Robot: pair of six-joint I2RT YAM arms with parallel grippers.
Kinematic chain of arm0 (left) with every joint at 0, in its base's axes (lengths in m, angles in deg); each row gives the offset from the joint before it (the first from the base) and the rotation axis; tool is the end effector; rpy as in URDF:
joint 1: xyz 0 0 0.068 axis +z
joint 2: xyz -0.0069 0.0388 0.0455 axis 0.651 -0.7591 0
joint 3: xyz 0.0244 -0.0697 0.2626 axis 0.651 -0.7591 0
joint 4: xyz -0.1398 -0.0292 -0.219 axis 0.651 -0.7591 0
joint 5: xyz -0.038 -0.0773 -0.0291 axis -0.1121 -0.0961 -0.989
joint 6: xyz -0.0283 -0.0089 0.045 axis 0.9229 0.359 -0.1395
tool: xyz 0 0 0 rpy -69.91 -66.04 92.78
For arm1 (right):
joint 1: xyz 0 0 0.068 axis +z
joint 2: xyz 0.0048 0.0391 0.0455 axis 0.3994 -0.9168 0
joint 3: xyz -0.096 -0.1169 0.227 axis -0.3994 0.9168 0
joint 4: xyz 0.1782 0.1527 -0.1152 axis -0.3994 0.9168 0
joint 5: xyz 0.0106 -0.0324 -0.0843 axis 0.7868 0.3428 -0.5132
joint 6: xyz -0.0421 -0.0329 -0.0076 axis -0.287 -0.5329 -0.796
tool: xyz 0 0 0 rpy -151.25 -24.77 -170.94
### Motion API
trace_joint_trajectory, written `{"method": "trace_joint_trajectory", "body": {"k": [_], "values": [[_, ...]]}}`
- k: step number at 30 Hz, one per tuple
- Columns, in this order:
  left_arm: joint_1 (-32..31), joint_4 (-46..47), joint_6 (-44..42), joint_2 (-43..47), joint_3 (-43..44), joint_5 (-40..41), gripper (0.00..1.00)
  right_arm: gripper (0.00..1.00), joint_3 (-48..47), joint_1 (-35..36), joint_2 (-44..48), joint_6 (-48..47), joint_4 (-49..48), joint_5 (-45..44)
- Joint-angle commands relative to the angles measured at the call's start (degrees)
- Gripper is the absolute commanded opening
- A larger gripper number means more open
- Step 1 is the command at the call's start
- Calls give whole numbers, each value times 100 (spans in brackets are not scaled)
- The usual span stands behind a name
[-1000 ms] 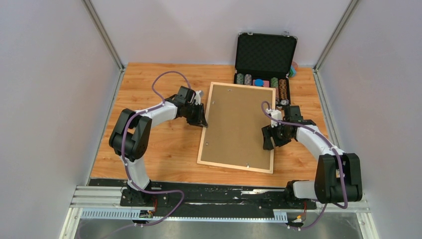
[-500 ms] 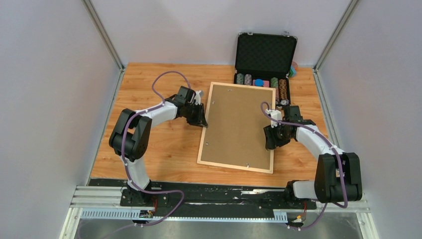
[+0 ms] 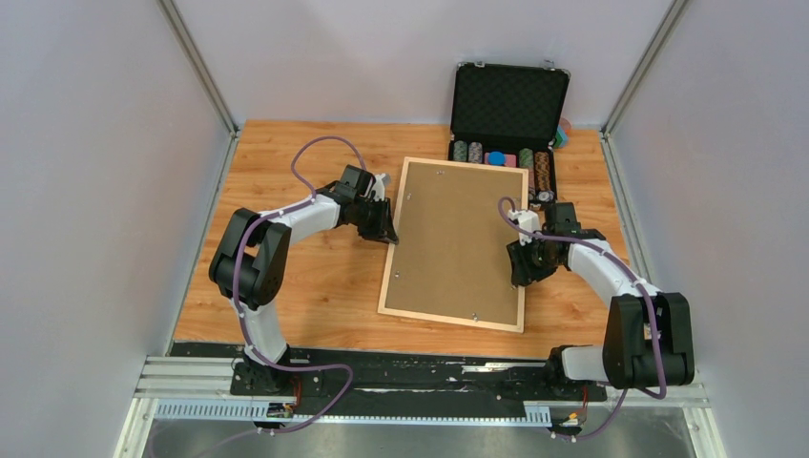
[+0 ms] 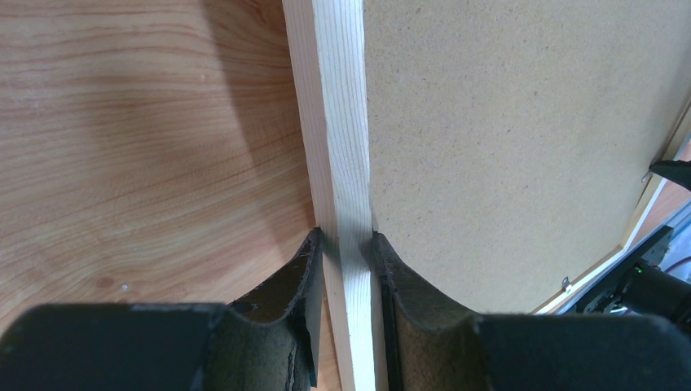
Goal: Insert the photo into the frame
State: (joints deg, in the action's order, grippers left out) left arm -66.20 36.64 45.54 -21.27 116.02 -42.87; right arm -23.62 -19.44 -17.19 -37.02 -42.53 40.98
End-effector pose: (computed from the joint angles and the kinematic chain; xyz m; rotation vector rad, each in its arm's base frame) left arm 0.3337 -0.1756 0.1719 0.1632 2.6749 -0.8479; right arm 0.2263 0.0278 0.1784 -0.7129 2.6602 0.3839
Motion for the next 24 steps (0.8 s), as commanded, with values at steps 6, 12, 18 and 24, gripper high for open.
{"method": "trace_joint_trajectory", "body": {"k": [6,12,18,24], "values": [[-43,271,92,429,39,-265,0,43,-32,36,109,-604,196,68],[-43,270,100,443,47,-273,0,49,-156,30,106,-581,232,93],[-43,275,114,501,31,-274,0,57,-559,-109,278,-99,172,-3],[-43,306,120,536,30,-311,0,63,-1002,-107,422,296,138,-117]]}}
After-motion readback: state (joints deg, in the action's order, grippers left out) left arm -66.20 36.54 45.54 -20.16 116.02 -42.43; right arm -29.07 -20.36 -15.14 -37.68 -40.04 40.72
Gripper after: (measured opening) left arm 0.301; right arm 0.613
